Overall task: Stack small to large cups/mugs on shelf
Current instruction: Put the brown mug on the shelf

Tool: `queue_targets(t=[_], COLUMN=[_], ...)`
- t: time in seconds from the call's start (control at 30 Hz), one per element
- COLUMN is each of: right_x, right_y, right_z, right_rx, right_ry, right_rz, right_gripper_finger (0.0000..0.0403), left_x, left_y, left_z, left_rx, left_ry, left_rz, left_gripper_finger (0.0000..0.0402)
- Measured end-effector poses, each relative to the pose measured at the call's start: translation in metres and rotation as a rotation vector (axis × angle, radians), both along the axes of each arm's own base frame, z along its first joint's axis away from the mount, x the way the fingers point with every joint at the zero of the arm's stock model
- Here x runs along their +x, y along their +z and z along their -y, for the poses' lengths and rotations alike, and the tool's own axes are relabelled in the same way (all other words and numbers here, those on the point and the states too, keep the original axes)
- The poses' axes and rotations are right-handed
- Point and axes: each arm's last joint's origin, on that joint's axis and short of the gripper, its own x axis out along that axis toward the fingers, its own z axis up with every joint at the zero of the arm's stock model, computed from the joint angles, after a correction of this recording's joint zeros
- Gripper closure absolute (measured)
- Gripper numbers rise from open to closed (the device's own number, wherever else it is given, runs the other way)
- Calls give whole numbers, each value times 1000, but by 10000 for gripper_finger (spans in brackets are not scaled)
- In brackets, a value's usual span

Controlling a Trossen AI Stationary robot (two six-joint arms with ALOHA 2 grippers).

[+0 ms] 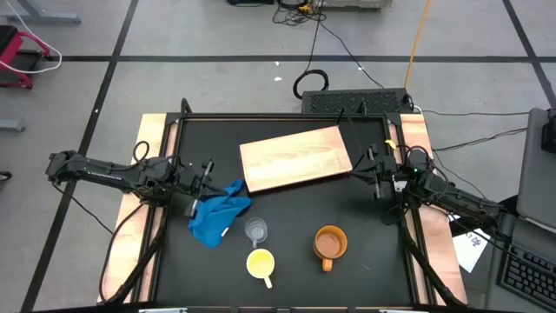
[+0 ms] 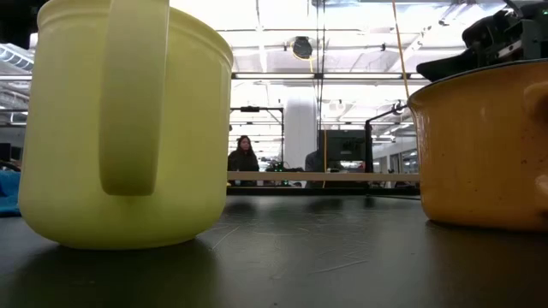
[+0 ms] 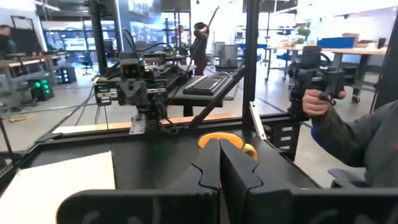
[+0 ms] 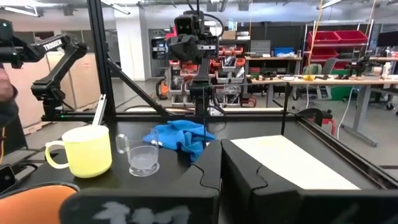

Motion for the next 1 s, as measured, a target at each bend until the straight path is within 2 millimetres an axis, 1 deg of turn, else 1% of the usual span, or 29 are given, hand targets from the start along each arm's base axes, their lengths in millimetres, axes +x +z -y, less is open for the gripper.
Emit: queue_targets(t=[0.37, 0.87, 1.0], right_x=[0, 0, 0], right_y=[0, 0, 0], right_z=[0, 0, 0], right_rx=[-2, -2, -1], right_ry=[0, 0, 0], right_rz=[-1, -1, -1], right_gripper_finger=[403, 403, 403], left_x=[0, 0, -1], left_y=[-1, -1, 0], left_z=[0, 0, -2], left_rx=[-41, -10, 16], left_ry=[1, 5, 70], left_rz=[-16, -11, 0], left_gripper_finger=[398, 398, 398])
